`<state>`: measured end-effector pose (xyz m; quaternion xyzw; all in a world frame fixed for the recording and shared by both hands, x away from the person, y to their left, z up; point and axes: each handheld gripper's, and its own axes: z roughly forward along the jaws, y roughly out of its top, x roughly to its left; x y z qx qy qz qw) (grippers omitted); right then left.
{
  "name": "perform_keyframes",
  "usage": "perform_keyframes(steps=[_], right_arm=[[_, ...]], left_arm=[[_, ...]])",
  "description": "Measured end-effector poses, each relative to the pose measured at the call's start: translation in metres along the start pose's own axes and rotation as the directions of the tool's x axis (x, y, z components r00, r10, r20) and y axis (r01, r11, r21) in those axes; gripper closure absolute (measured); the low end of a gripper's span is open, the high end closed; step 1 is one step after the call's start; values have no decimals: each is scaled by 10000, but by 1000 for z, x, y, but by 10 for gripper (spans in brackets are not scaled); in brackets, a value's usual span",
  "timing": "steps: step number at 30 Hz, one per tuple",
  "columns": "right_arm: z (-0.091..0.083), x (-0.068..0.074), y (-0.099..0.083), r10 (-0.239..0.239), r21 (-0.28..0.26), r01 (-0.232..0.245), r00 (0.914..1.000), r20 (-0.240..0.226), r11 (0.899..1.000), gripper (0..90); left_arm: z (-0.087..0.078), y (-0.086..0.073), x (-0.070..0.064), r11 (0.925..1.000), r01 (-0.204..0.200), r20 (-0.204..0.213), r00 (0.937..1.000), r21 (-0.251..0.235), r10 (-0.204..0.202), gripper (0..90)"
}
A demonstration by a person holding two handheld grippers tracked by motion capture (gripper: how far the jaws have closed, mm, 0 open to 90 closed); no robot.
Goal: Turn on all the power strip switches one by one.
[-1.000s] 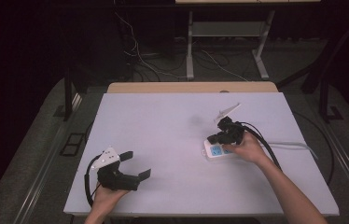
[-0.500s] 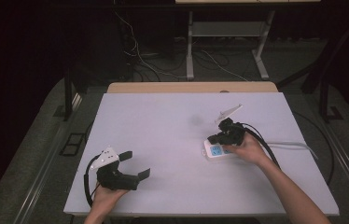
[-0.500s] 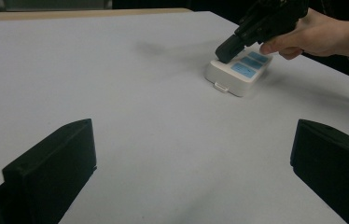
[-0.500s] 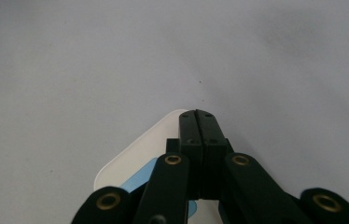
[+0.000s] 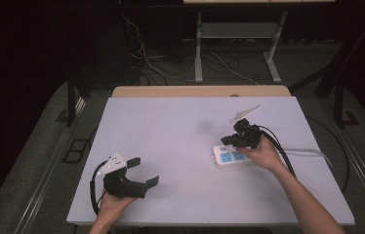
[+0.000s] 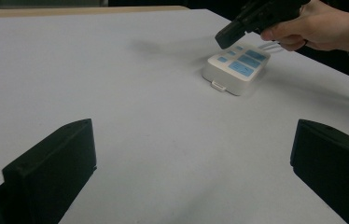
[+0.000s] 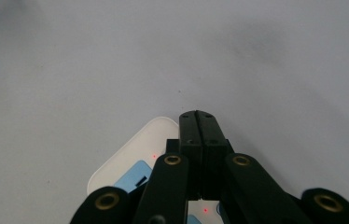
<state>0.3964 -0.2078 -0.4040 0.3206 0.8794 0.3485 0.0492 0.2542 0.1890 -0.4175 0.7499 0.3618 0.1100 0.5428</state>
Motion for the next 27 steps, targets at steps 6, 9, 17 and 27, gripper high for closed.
perform_keyframes(steps=[6, 9, 17, 27], right_arm=[[-15, 1, -1, 91, -236, -90, 9999, 46, 9997, 891], [-23, 3, -2, 132, -395, -128, 9999, 96, 9991, 858], [-47, 6, -9, 483, -682, -466, 9985, 237, 9966, 557], [-73, 15, -30, 1129, -1255, -1101, 9935, 158, 9860, 6]], left_arm=[[0, 0, 0, 10000, 28, 7, 10000, -15, -28, 0], [0, 0, 0, 10000, 19, 11, 10000, -18, -19, 0], [1, 0, -2, 10000, 13, 41, 10000, -13, -13, 0], [2, 0, -2, 10000, 17, 66, 10000, 3, -17, 0]])
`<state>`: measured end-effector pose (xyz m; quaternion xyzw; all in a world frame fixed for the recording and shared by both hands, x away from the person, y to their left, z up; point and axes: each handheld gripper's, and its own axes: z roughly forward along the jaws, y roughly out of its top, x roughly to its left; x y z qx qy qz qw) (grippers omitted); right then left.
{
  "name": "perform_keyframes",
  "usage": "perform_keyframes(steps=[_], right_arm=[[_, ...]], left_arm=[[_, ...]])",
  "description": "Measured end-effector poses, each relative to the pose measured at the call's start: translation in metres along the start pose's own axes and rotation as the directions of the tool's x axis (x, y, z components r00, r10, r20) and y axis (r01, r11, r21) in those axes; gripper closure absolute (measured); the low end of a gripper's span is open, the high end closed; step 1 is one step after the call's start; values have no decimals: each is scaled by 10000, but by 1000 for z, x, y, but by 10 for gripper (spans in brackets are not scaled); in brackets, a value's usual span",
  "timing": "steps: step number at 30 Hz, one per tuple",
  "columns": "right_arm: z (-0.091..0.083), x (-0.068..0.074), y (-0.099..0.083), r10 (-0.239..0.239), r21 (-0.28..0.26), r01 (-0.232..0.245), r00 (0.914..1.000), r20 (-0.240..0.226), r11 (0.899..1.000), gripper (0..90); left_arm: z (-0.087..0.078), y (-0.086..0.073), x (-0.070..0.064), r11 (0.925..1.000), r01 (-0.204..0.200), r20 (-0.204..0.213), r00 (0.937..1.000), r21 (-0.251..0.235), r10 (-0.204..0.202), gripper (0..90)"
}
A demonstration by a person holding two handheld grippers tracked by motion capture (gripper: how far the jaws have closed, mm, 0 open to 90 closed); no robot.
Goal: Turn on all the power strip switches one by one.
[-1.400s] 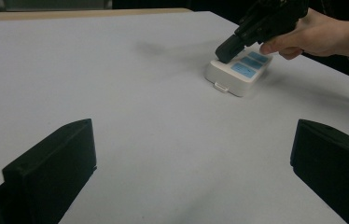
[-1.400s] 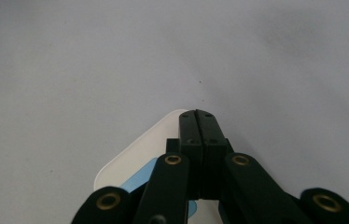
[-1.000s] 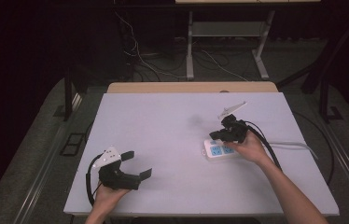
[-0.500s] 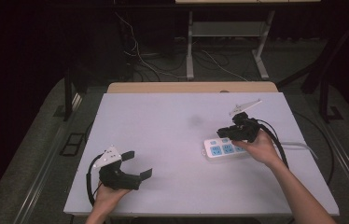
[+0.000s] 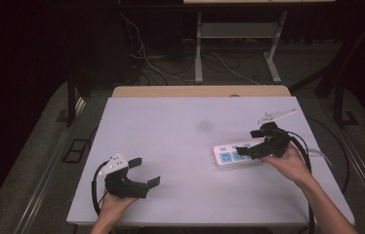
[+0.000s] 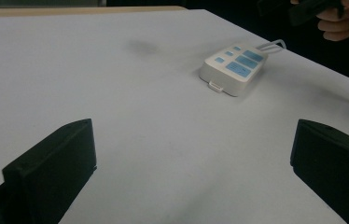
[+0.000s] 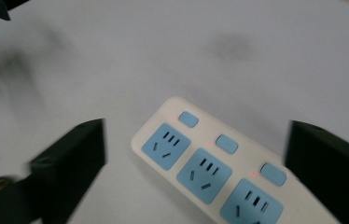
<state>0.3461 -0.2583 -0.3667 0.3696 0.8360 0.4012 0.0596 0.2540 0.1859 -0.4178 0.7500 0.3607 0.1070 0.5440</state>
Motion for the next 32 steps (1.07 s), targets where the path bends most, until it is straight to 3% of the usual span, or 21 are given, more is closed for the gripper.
perform_keyframes(steps=[4, 14, 22, 32], right_arm=[[-12, 3, -14, 247, -473, -238, 9995, 188, 9986, 5], [-35, 8, -48, 888, -1082, -849, 9955, 322, 9905, 6], [-42, 16, -82, 1360, -1560, -1289, 9901, 354, 9793, 6], [-45, 26, -108, 1474, -2004, -1307, 9865, 710, 9710, 6]], left_arm=[[1, 0, 0, 10000, 10, 7, 10000, -11, -10, 0], [2, 0, 0, 10000, 11, 6, 10000, 10, -11, 0], [2, 0, -1, 10000, 3, 4, 10000, 81, -3, 0], [3, 0, 0, 9999, 26, 1, 10000, 165, -26, 0]])
